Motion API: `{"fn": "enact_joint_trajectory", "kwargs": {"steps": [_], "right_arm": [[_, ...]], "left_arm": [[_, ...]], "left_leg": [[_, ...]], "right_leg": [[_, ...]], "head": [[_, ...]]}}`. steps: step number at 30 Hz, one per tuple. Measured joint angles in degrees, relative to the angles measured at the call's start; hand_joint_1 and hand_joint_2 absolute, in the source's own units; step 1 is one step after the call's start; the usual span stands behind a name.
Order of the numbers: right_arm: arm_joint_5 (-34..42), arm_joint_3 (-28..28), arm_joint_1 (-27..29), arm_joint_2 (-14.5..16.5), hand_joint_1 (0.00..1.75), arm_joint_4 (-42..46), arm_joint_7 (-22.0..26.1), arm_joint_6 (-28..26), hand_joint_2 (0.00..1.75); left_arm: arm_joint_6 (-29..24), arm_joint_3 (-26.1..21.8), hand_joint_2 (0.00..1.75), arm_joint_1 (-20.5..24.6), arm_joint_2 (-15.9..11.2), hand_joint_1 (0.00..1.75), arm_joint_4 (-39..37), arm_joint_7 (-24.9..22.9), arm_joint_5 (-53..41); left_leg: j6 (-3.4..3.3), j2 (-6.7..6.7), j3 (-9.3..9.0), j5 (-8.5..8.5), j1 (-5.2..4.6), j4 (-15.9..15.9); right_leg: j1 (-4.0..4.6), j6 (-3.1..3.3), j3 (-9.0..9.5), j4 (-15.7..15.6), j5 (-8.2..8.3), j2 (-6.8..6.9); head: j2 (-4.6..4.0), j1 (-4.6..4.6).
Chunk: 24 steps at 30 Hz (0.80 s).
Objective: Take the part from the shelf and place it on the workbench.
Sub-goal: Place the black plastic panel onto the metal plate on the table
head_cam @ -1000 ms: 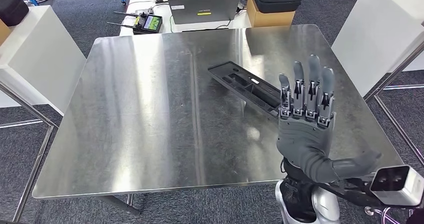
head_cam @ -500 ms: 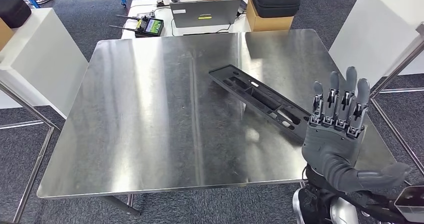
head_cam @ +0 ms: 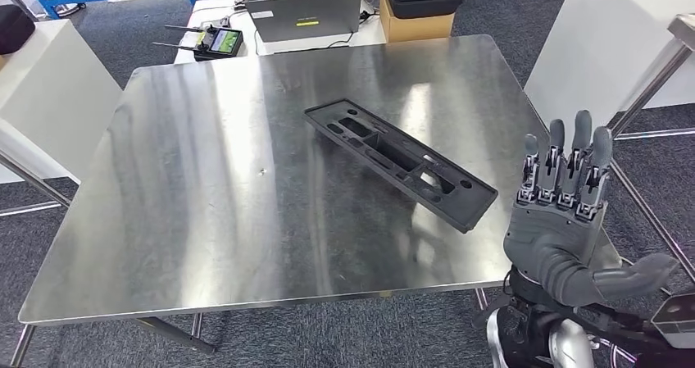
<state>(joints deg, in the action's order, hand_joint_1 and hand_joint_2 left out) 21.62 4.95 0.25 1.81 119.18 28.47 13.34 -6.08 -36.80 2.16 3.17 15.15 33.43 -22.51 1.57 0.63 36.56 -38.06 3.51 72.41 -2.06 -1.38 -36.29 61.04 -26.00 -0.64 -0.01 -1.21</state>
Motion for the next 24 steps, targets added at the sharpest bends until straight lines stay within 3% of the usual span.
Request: {"fn": "enact_joint_trajectory", "kwargs": {"steps": [1, 2, 3, 5, 6, 7, 8, 10, 11, 13, 15, 17, 18, 19, 20, 21, 22, 24], "right_arm": [[0.0, 0.0, 0.1, 0.0, 0.00, -0.1, 0.0, 0.0, 0.00], [0.0, 0.0, 0.1, 0.1, 0.00, -0.1, -0.1, 0.0, 0.00], [-0.1, -0.1, 0.1, 0.1, 0.00, -0.2, -0.1, 0.0, 0.00], [-0.3, -0.1, 0.1, 0.1, 0.00, -0.2, -0.4, 0.1, 0.00], [-0.5, -0.1, 0.1, 0.2, 0.00, -0.3, -0.5, 0.2, 0.00], [-0.7, -0.2, 0.0, 0.3, 0.00, -0.3, -0.7, 0.2, 0.00], [-0.8, -0.2, 0.0, 0.4, 0.00, -0.4, -0.8, 0.2, 0.00], [-1.2, -0.2, 0.0, 0.6, 0.00, -0.5, -0.8, 0.2, 0.00], [-1.3, -0.2, 0.0, 0.6, 0.00, -0.5, -0.9, 0.2, 0.00], [-1.4, -0.3, -0.1, 0.6, 0.00, -0.6, -0.9, 0.2, 0.00], [-1.4, -0.3, 0.0, 0.5, 0.00, -0.7, -0.9, 0.2, 0.00], [-1.4, -0.3, 0.0, 0.5, 0.00, -0.9, -0.9, 0.2, 0.00], [-1.5, -0.3, 0.0, 0.5, 0.00, -1.0, -1.0, 0.2, 0.00], [-1.5, -0.3, 0.0, 0.5, 0.00, -1.1, -1.0, 0.2, 0.00], [-1.6, -0.3, 0.0, 0.5, 0.00, -1.2, -1.0, 0.2, 0.00], [-1.8, -0.3, -0.1, 0.5, 0.00, -1.2, -1.0, 0.2, 0.00], [-1.9, -0.3, -0.1, 0.5, 0.00, -1.3, -1.0, 0.2, 0.00], [-2.0, -0.3, -0.1, 0.5, 0.00, -1.5, -1.2, 0.2, 0.00]], "left_arm": [[0.0, -0.2, 0.00, -0.1, 0.0, 0.00, 0.0, 0.0, 0.1], [0.0, -0.4, 0.00, -0.2, 0.0, 0.00, 0.0, 0.0, 0.2], [0.0, -0.6, 0.00, -0.2, 0.1, 0.00, 0.0, 0.0, 0.2], [0.0, -0.8, 0.00, -0.2, 0.0, 0.00, 0.1, 0.0, 0.2], [0.1, -0.9, 0.00, -0.2, -0.1, 0.00, 0.2, 0.1, 0.2], [0.1, -1.1, 0.00, -0.3, -0.2, 0.00, 0.3, 0.1, 0.2], [0.1, -1.3, 0.00, -0.3, -0.3, 0.00, 0.4, 0.2, 0.2], [0.1, -1.8, 0.00, -0.3, -0.2, 0.00, 0.5, 0.3, 0.3], [0.1, -2.0, 0.00, -0.4, -0.2, 0.00, 0.5, 0.3, 0.3], [0.2, -2.3, 0.00, -0.4, -0.1, 0.00, 0.5, 0.3, 0.3], [0.2, -2.3, 0.00, -0.5, 0.1, 0.00, 0.5, 0.2, 0.2], [0.3, -2.4, 0.00, -0.7, 0.3, 0.00, 0.5, 0.2, 0.2], [0.3, -2.4, 0.00, -0.7, 0.4, 0.00, 0.5, 0.2, 0.2], [0.3, -2.4, 0.00, -0.8, 0.5, 0.00, 0.5, 0.2, 0.2], [0.4, -2.5, 0.00, -0.8, 0.5, 0.00, 0.6, 0.2, 0.2], [0.4, -2.6, 0.00, -0.8, 0.5, 0.00, 0.6, 0.2, 0.2], [0.5, -2.7, 0.00, -0.8, 0.5, 0.00, 0.6, 0.1, 0.2], [0.5, -3.1, 0.00, -0.9, 0.6, 0.00, 0.7, 0.0, 0.2]], "left_leg": [[-0.80, -0.05, 1.08, -0.68, -0.62, 2.3], [-1.88, -0.13, 1.04, -0.28, -1.32, 2.5], [-3.31, -0.24, -0.13, 0.97, -2.18, 0.4], [-6.72, -0.66, -4.30, 3.95, -4.09, -6.8], [-8.06, -0.85, -5.85, 4.97, -4.82, -9.6], [-8.89, -1.02, -6.64, 5.54, -5.38, -11.2], [-9.23, -1.12, -6.71, 5.87, -5.67, -11.7], [-9.19, -1.00, -6.71, 7.38, -5.75, -13.2], [-9.05, -0.91, -6.72, 8.32, -5.55, -14.2], [-8.35, -0.67, -6.38, 10.01, -5.02, -15.7], [-7.75, -0.51, -5.43, 10.80, -4.85, -15.8], [-6.97, -0.30, -4.44, 11.44, -4.54, -15.7], [-6.57, -0.20, -4.07, 11.74, -4.27, -15.6], [-6.16, -0.11, -3.74, 11.93, -3.97, -15.3], [-5.75, -0.07, -3.38, 12.03, -3.76, -15.0], [-5.33, -0.04, -3.07, 12.12, -3.65, -14.6], [-4.93, -0.08, -2.77, 12.19, -3.70, -14.1], [-4.37, -0.24, -2.40, 12.50, -3.87, -13.6]], "right_leg": [[0.56, 0.31, -0.27, 0.0, 0.19, 0.00], [1.18, 0.63, -0.50, 0.0, 0.40, 0.00], [1.82, 0.98, -0.71, 0.0, 0.63, -0.03], [2.79, 1.54, -0.86, -0.1, 1.10, -0.08], [2.95, 1.63, -0.83, -0.2, 1.30, -0.09], [2.93, 1.50, -0.79, -0.4, 1.53, -0.11], [2.84, 1.21, -0.75, -0.6, 1.80, -0.12], [2.76, 0.62, -0.82, -1.0, 2.44, -0.10], [2.84, 0.56, -1.13, -0.6, 1.98, -0.06], [2.76, 0.78, -2.50, 2.8, -1.15, 0.04], [2.14, 0.71, -4.15, 8.7, -5.03, 0.06], [1.26, -0.56, -3.72, 11.7, -6.24, 0.14], [0.79, -1.57, -1.94, 10.3, -5.72, 0.24], [0.30, -2.62, 0.92, 6.7, -4.76, 0.43], [0.05, -3.27, 3.72, 2.6, -4.31, 0.53], [0.08, -3.56, 5.86, -0.5, -3.78, 0.49], [0.20, -3.44, 6.85, -2.3, -3.72, 0.41], [0.47, -2.72, 6.67, -2.4, -3.54, 0.12]], "head": [[0.00, -0.01], [0.00, 0.01], [0.00, 0.01], [0.01, 0.25], [0.01, 0.48], [0.01, 0.61], [0.01, 0.71], [0.00, 0.47], [0.00, 0.49], [0.01, 0.63], [0.01, 0.73], [0.01, 0.74], [0.01, 0.74], [0.01, 0.75], [0.01, 0.80], [0.01, 0.84], [0.01, 0.87], [0.00, 0.77]]}}
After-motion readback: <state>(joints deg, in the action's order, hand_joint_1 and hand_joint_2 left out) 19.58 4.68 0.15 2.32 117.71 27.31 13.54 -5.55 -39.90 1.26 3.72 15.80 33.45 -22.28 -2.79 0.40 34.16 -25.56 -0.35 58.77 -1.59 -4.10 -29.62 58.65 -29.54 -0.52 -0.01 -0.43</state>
